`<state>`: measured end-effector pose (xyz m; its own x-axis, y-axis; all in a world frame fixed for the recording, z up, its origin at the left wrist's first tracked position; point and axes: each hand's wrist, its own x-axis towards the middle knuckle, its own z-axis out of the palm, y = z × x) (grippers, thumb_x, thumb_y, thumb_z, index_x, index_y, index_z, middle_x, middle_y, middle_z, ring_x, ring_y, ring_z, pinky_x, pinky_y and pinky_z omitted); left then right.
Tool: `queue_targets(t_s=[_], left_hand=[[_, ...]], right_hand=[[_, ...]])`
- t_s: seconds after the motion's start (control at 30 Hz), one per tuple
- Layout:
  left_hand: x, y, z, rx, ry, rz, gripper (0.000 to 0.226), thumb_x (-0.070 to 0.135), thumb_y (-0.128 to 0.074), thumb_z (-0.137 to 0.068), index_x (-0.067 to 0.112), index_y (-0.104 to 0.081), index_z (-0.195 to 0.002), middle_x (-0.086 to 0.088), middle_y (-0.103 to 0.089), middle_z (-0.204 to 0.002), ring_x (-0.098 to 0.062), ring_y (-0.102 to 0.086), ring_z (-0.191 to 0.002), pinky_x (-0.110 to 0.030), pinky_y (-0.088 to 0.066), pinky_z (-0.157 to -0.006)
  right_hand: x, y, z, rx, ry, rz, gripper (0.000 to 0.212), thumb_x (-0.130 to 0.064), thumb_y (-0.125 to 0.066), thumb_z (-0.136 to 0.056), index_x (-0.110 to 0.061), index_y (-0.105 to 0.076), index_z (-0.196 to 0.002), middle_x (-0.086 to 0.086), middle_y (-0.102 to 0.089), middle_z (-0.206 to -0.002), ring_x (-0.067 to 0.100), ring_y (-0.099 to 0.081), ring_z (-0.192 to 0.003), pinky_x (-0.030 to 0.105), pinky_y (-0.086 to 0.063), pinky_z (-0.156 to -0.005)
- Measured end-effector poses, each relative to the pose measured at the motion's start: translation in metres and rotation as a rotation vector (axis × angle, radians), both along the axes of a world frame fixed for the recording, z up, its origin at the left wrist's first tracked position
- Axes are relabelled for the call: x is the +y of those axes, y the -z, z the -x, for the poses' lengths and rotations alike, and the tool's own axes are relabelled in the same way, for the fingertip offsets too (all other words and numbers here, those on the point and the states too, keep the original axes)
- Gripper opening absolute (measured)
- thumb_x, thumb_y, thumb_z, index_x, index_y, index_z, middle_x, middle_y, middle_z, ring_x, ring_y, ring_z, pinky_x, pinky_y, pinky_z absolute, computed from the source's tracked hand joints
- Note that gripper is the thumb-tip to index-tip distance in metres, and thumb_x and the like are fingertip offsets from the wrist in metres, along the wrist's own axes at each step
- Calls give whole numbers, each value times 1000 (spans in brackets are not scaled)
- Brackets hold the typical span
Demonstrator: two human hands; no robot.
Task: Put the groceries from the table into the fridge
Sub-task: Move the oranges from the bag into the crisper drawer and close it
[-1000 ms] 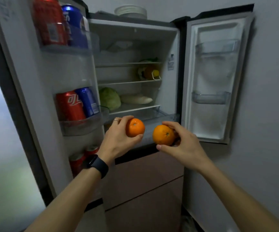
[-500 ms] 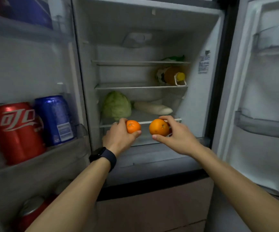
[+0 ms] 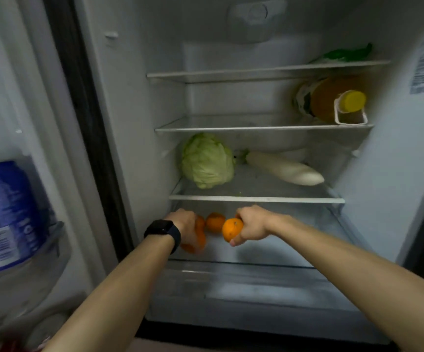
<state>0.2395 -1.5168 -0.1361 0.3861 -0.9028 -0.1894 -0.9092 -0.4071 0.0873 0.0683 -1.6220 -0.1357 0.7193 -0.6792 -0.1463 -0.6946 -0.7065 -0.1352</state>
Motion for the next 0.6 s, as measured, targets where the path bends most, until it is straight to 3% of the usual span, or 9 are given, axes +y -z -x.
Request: queue_targets(t_s=[0.2, 0.33, 0.47, 0.6], left_hand=[[-36, 14, -18, -13, 89, -100, 29, 44, -80, -72, 36, -56, -86, 3, -67, -98, -18, -62, -85, -26, -50, -74], [-51, 33, -29, -27, 113, -36, 44, 42, -77, -72, 33, -58, -112, 0, -66, -109, -23, -66, -99, -31, -55, -80], [-56, 46, -39, -15, 85, -59, 36, 31, -71, -83, 22, -54, -115, -11, -63, -116, -30, -64, -103, -28, -49, -77], [-55, 51, -38, -52, 102, -53, 50, 28, -67, -90, 19, -46, -134, -16, -56, -129, -34, -59, -114, -30, -43, -80]], right_hand=[[-37, 39, -38, 61, -76, 50, 74, -62, -76, -75, -19, -53, -130, 11, -62, -130, 33, -58, -119, 36, -48, -91], [-48, 67, -54, 60, -98, -13, 78, -58, -77, -76, -20, -47, -137, 15, -62, -130, 36, -60, -117, 36, -50, -90], [-49, 88, -65, -23, -69, -25, 79, -60, -74, -78, -21, -43, -140, 19, -61, -127, 39, -60, -114, 38, -51, -87], [-43, 95, -66, -104, -55, -50, 75, -58, -70, -83, -21, -38, -140, 21, -60, -122, 41, -60, -111, 39, -51, -84]])
